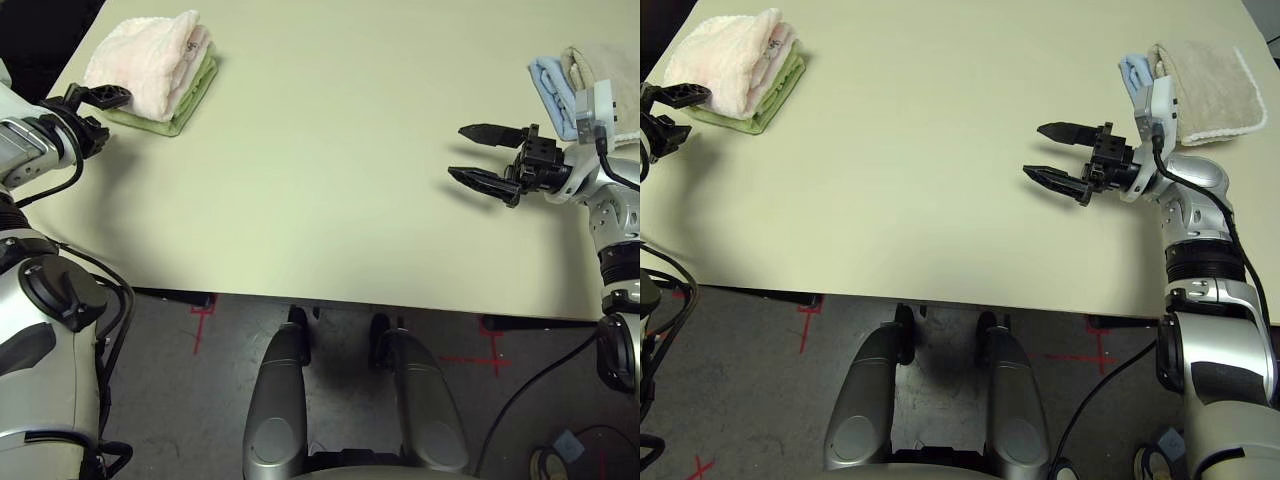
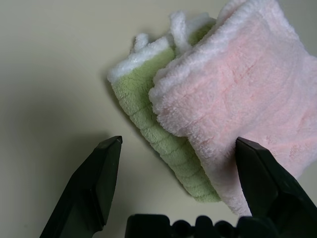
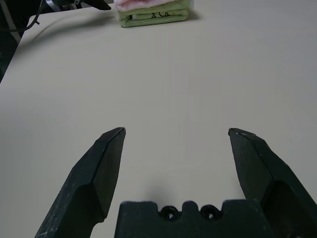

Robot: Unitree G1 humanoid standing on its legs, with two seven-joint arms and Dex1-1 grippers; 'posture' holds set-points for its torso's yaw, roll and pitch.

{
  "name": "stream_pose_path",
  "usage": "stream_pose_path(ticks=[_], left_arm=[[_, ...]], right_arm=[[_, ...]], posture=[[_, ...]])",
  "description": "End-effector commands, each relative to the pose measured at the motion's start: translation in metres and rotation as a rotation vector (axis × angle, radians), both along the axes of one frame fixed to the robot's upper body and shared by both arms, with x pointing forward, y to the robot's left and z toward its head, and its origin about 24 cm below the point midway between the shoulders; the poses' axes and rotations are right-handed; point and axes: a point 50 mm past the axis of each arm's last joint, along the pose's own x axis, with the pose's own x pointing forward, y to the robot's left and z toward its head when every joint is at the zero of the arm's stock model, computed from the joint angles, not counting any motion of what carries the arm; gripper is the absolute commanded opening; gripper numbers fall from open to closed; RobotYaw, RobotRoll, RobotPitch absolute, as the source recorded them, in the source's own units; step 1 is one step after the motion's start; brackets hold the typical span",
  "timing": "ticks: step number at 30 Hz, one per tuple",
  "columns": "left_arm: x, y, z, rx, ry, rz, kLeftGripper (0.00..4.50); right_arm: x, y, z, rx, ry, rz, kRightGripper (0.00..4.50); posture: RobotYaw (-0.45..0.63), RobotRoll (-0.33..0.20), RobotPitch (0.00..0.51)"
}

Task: Fold the towel and set it aside.

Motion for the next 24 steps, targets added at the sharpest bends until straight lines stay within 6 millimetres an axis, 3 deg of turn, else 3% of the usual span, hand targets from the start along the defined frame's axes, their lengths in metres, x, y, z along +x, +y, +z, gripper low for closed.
stream_pose_path(ticks=[1, 2, 5, 8, 12, 19, 24], left_arm=[[-0.004, -0.005, 0.025, 0.108, -0.097, -0.046, 4.47], [-0.004, -0.007, 0.029, 0.133, -0.116, -0.073, 4.47], [-0.015, -0.025, 0.042, 0.531, -0.212, -0.289, 4.47], [-0.028, -0.045, 0.052, 0.569, -0.257, -0.536, 4.47], [-0.049, -0.055, 0.054, 0.681, -0.091, -0.764, 4.47], [-0.048, -0.035, 0.049, 0.794, 0.047, -0.707, 4.47], [-0.043, -0.044, 0.044, 0.711, -0.003, -0.732, 4.47]], right_arm=[[0.0, -0.001, -0.002, -0.01, 0.003, 0.0, 4.5], [0.0, -0.001, -0.002, -0.009, 0.002, -0.001, 4.5], [0.001, -0.001, -0.002, -0.004, -0.005, -0.011, 4.5], [0.002, -0.002, -0.001, 0.002, -0.009, -0.019, 4.5], [0.004, -0.003, 0.001, 0.004, -0.012, -0.031, 4.5], [0.007, -0.001, 0.003, 0.012, -0.026, -0.031, 4.5], [0.006, -0.002, 0.001, 0.014, -0.024, -0.03, 4.5]], posture=[[0.07, 0.0, 0.342], [0.07, 0.0, 0.342], [0.07, 0.0, 0.344], [0.06, 0.0, 0.347], [0.07, 0.0, 0.346], [0.07, 0.0, 0.343], [0.07, 0.0, 0.344]])
